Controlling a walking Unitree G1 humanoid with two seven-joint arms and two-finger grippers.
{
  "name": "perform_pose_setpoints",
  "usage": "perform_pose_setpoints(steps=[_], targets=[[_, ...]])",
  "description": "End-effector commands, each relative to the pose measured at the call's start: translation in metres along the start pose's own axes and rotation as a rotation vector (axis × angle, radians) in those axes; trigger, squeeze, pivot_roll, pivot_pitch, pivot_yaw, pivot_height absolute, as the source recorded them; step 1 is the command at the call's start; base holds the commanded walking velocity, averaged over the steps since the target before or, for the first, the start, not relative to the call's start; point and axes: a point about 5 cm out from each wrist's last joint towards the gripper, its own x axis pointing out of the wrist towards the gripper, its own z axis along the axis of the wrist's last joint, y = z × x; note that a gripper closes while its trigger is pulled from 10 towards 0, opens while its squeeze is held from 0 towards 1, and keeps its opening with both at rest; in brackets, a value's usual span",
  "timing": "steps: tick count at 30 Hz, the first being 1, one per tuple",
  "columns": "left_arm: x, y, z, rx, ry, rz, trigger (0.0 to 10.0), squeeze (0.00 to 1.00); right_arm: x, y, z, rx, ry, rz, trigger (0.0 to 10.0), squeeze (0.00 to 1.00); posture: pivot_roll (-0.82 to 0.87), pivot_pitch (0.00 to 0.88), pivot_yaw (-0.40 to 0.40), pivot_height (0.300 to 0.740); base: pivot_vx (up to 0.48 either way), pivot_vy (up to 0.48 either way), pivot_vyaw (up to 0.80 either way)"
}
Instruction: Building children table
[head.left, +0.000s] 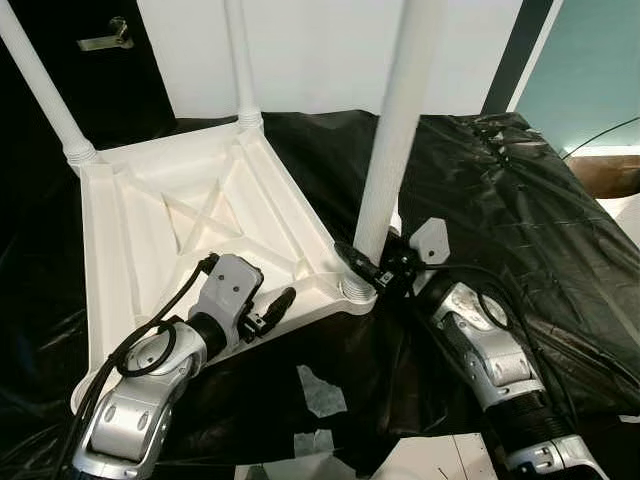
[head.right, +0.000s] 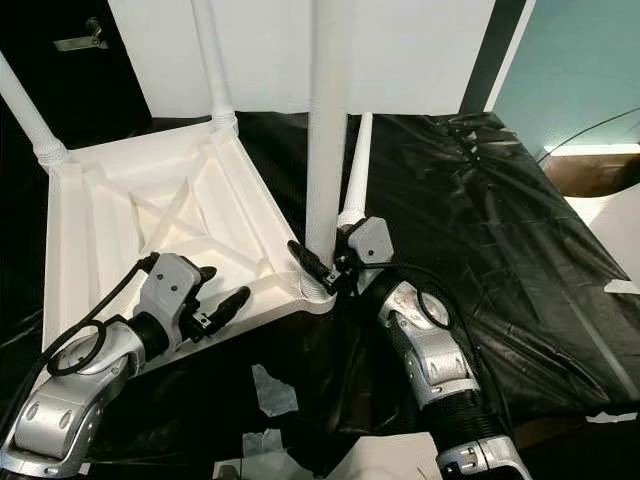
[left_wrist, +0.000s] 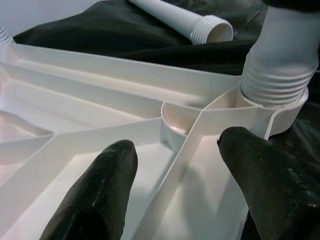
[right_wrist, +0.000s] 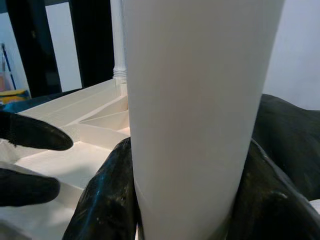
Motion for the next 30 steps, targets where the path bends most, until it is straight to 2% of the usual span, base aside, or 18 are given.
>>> perform_pose_setpoints(steps=[1, 6, 8, 11, 14, 18, 22, 30], targets=[[-0.002, 0.002, 0.000, 0.003, 0.009, 0.039, 10.0, 0.00, -0.014, 0.007, -0.035, 0.084, 0.158, 0.005, 10.0, 0.00, 0.12, 0.075, -0.009, 0.740, 0.000, 0.000, 0.00], [-0.001, 0.002, 0.001, 0.006, 0.006, 0.038, 10.0, 0.00, -0.017, 0.008, -0.038, 0.135, 0.125, 0.001, 10.0, 0.00, 0.12, 0.071, -0.006, 0.740, 0.000, 0.000, 0.00], [-0.001, 0.002, 0.001, 0.006, 0.006, 0.038, 10.0, 0.00, -0.018, 0.008, -0.041, 0.117, 0.136, -0.003, 10.0, 0.00, 0.12, 0.071, -0.006, 0.740, 0.000, 0.000, 0.00], [-0.002, 0.002, 0.001, 0.008, 0.008, 0.035, 10.0, 0.00, -0.019, 0.013, -0.044, 0.021, 0.172, 0.053, 10.0, 0.00, 0.12, 0.069, -0.004, 0.740, 0.000, 0.000, 0.00], [-0.002, 0.002, 0.002, 0.009, 0.007, 0.031, 10.0, 0.00, -0.019, 0.013, -0.044, 0.024, 0.179, 0.055, 10.0, 0.00, 0.12, 0.068, -0.002, 0.740, 0.000, 0.000, 0.00], [-0.001, 0.001, 0.003, 0.010, 0.005, 0.025, 10.0, 0.00, -0.018, 0.010, -0.045, 0.052, 0.208, 0.048, 10.0, 0.00, 0.12, 0.065, 0.001, 0.740, 0.000, 0.000, 0.00], [-0.001, 0.002, 0.004, 0.016, 0.001, 0.019, 10.0, 0.00, -0.016, 0.007, -0.045, 0.128, 0.240, 0.048, 10.0, 0.00, 0.11, 0.059, 0.003, 0.740, 0.000, 0.000, 0.00], [-0.001, 0.001, 0.005, 0.020, 0.001, 0.012, 10.0, 0.00, -0.015, 0.001, -0.046, 0.169, 0.294, 0.024, 10.0, 0.00, 0.11, 0.055, 0.004, 0.740, 0.000, 0.000, 0.00]])
